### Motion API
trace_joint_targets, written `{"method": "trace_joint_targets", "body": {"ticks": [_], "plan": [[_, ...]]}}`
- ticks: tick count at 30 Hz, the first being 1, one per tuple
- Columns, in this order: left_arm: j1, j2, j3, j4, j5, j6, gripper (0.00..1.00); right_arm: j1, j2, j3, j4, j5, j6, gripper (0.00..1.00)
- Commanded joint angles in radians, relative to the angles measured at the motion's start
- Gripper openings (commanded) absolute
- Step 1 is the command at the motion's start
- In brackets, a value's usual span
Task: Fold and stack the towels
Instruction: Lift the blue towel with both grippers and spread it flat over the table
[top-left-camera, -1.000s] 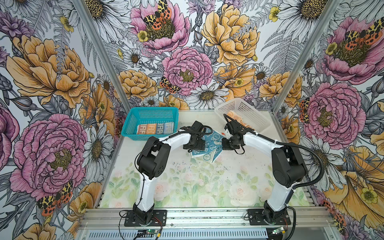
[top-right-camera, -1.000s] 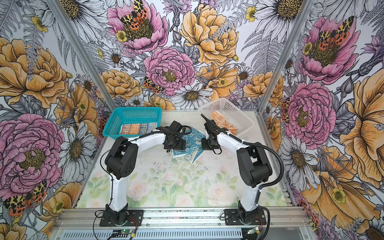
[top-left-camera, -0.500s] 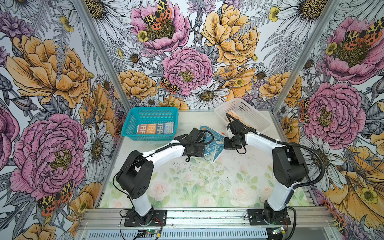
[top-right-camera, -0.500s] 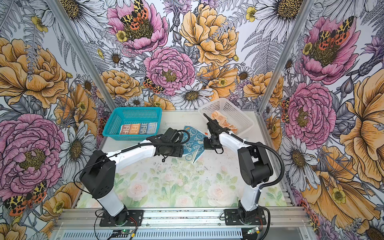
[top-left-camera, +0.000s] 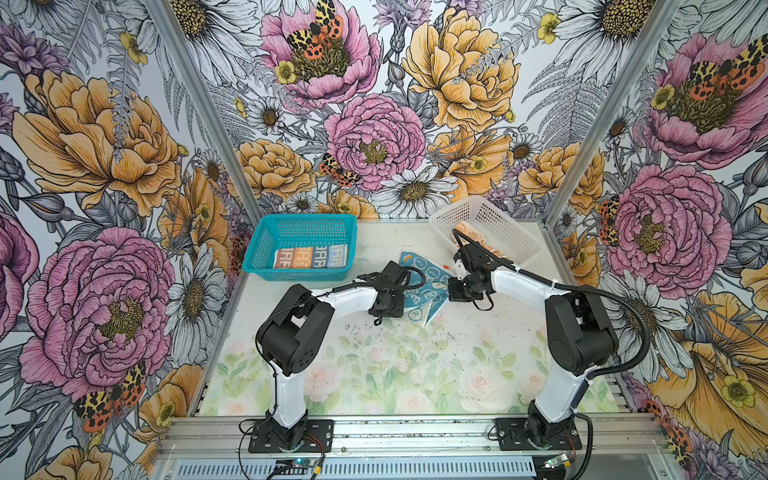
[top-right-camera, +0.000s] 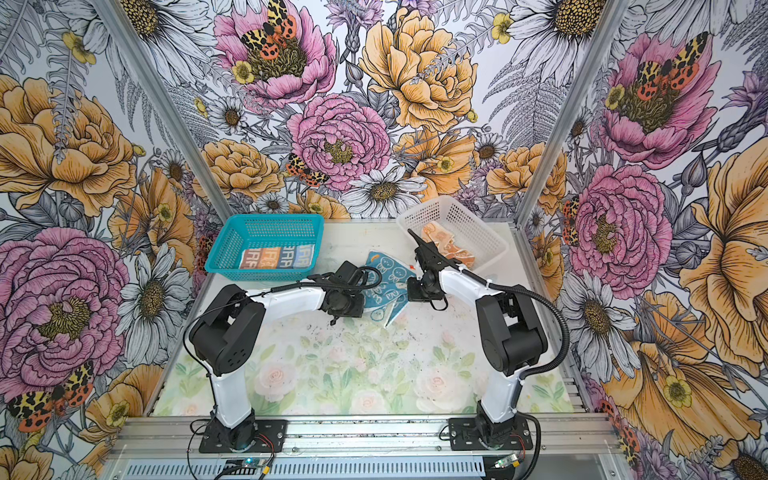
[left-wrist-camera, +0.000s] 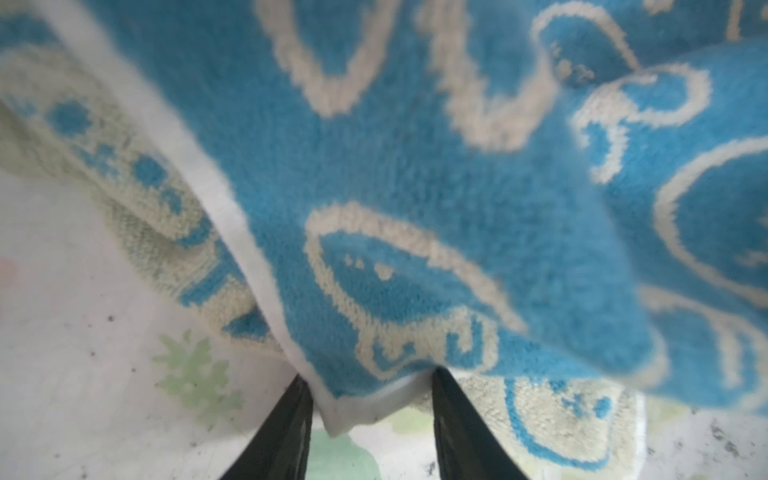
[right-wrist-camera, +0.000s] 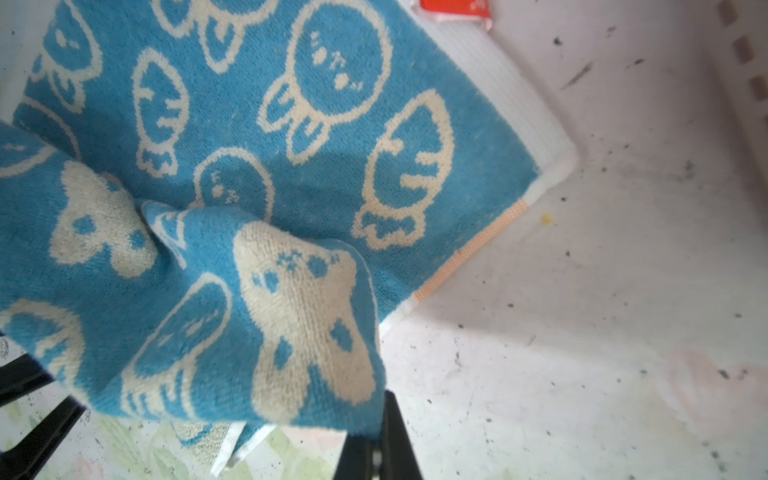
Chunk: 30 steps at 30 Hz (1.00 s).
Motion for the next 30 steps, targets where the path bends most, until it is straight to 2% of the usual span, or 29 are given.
{"method": "trace_joint_targets", "body": {"ticks": [1,6,9,15,17,23,26,30], "plan": [[0.0,0.024,0.011,0.011,0.015,0.001,0.42,-0.01,-0.034,-0.004,0.026,-0.018,0.008,0.0],[-0.009,0.018,0.006,-0.018,0.0,0.008,0.23,-0.009,-0.032,-0.003,0.027,-0.022,0.007,0.0],[-0.008,-0.002,-0.004,-0.027,0.003,0.01,0.17,-0.009,-0.033,-0.003,0.026,-0.018,0.007,0.0],[0.006,-0.078,-0.006,-0.076,0.021,0.015,0.12,-0.01,-0.061,0.0,0.024,-0.032,0.01,0.0],[0.017,-0.147,-0.005,-0.087,0.036,0.012,0.07,-0.009,-0.089,0.002,0.023,-0.042,0.014,0.0],[0.06,-0.265,0.033,-0.111,0.101,-0.003,0.01,-0.008,-0.18,0.034,0.001,-0.072,0.025,0.0],[0.071,-0.309,0.085,-0.118,0.122,-0.01,0.0,-0.008,-0.239,0.075,-0.019,-0.069,0.022,0.0],[0.077,-0.376,0.221,-0.129,0.08,-0.022,0.0,-0.007,-0.344,0.193,-0.06,-0.059,0.009,0.0]]}}
